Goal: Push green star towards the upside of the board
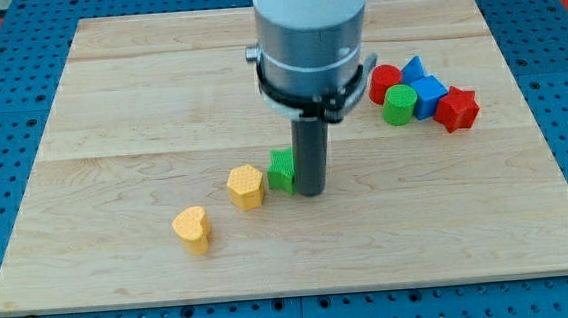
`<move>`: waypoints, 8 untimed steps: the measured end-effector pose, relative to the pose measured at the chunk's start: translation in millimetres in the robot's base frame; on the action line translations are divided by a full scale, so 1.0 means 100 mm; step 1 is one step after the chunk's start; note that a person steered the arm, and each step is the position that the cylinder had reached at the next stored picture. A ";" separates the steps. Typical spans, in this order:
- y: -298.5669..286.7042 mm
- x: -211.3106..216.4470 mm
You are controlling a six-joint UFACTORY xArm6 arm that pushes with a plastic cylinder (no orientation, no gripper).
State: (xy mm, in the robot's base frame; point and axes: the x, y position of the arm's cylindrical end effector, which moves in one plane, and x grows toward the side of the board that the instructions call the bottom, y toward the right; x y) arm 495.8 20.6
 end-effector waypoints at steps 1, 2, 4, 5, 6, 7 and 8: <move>-0.17 0.04; -1.10 -0.04; -0.40 0.05; -0.07 0.07; -0.06 -0.30; -0.12 -0.69; -0.07 -1.18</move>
State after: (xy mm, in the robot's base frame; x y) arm 378.3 13.7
